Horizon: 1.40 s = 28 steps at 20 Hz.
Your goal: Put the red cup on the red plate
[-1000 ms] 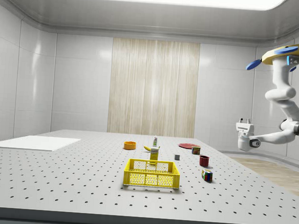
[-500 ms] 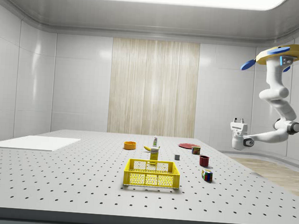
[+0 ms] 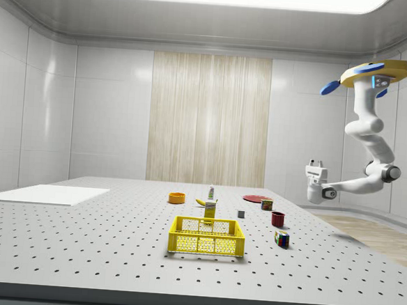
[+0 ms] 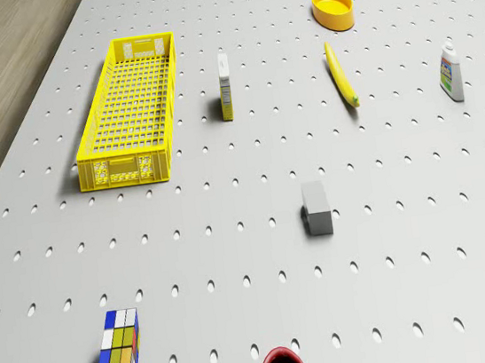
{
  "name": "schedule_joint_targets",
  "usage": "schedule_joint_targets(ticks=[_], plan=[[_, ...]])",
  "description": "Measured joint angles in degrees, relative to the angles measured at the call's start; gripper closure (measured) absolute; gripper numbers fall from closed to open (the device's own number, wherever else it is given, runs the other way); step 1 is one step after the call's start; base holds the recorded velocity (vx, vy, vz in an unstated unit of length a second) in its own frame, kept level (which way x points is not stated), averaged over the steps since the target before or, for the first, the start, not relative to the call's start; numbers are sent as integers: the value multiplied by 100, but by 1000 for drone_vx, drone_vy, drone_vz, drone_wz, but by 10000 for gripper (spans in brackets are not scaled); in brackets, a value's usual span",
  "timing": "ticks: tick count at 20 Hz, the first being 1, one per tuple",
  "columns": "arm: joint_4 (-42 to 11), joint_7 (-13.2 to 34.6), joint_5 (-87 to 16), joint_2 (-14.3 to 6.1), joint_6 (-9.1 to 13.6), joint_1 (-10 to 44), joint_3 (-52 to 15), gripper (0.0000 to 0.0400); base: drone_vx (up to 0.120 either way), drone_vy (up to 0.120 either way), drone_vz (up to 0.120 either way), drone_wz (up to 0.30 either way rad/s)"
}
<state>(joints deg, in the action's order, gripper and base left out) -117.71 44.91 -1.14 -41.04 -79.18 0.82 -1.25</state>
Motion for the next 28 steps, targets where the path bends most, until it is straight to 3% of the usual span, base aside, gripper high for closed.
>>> schedule_joint_targets(ticks=[11,18,21,24,28], plan=[[-81,96,-724,-46,-57,159,-515,0,120,0,0,0],[-523,369,-2555,-161,-145,572,-1788,0,120,0,0,0],[-1149,656,-4042,-304,-220,931,-2759,0,67,0,-80,0],[-2166,1154,-5921,-528,-263,1458,-3862,0,0,0,-120,0],[-3584,2129,-8410,-860,-28,2503,-5144,0,0,120,-120,0]])
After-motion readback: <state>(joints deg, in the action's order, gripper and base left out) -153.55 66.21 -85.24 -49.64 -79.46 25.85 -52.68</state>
